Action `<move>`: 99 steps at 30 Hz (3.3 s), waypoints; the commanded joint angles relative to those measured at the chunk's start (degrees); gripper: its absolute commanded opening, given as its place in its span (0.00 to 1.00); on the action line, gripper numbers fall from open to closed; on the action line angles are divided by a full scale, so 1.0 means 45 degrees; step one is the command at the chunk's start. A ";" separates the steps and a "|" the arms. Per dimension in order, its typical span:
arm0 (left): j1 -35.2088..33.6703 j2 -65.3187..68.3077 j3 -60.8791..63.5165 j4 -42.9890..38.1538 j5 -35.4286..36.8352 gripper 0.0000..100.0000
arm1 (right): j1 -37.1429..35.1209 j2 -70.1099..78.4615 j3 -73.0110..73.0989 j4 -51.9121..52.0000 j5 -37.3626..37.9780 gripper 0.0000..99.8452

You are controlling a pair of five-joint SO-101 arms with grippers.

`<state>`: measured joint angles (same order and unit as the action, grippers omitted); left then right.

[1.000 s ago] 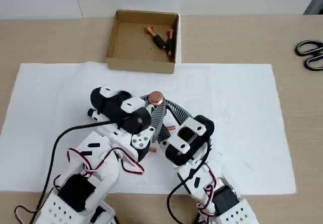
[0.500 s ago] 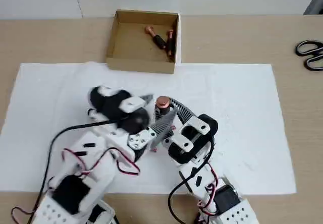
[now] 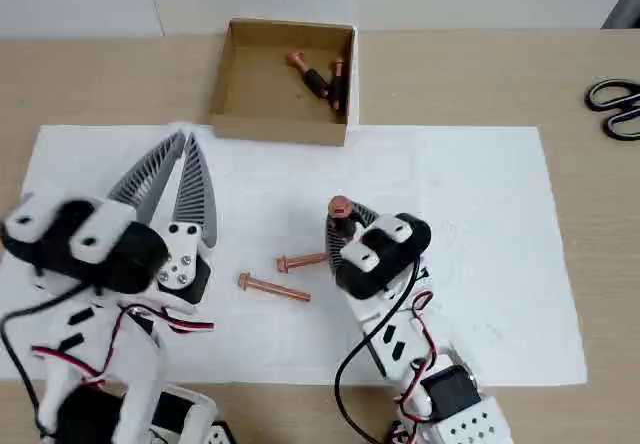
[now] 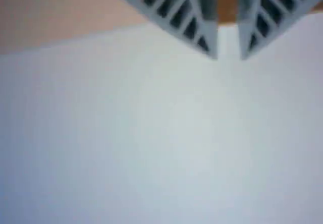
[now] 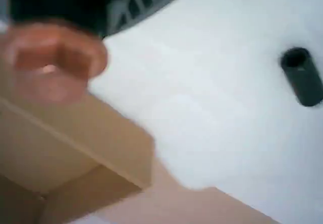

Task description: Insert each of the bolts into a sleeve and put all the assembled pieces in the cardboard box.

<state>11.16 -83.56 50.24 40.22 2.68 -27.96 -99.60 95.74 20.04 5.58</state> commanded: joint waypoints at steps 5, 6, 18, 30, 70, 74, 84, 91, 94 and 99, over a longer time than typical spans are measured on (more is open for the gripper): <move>-0.1563 -0.3966 0.4933 -0.0684 -0.0020 0.01 | 0.1553 0.1475 -0.4552 0.2198 0.0332 0.00; -0.1817 -0.4571 0.5441 -0.0899 0.0000 0.01 | 0.1709 0.2081 -0.5040 0.2295 0.0332 0.00; -0.4220 -0.4415 0.6203 -0.2520 0.0078 0.01 | 0.1885 1.4252 -0.9397 -0.4698 0.1661 0.00; -0.6642 -0.4415 0.6222 -0.2520 0.0078 0.01 | 0.1866 2.5797 -2.0943 -0.4679 0.0762 0.00; -1.0315 -0.4611 0.6613 -0.2520 0.0078 0.01 | 0.1319 3.9199 -3.9053 0.2042 0.0762 0.15; -1.0725 -0.4611 0.6613 -0.2520 0.0078 0.01 | 0.1260 3.9199 -4.0557 0.2198 0.0703 0.15; -1.2054 -0.4611 0.6613 -0.2481 0.0078 0.01 | 0.0029 3.8613 -4.2667 0.9094 0.0645 0.15; -1.2796 -0.4611 0.6632 -0.2462 0.0078 0.01 | -0.1299 3.7187 -4.2667 1.2005 -0.0645 0.15; -1.2796 -0.4611 0.6632 -0.2462 0.0078 0.01 | -0.1827 3.6503 -4.2667 1.2376 -0.1289 0.15; -1.2796 -0.4611 0.6632 -0.2442 0.0078 0.01 | -0.2217 3.5429 -4.2647 1.2610 -0.2676 0.15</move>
<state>-46.24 -103.43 80.31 30.20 2.77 -37.27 66.37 -93.36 76.40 -3.91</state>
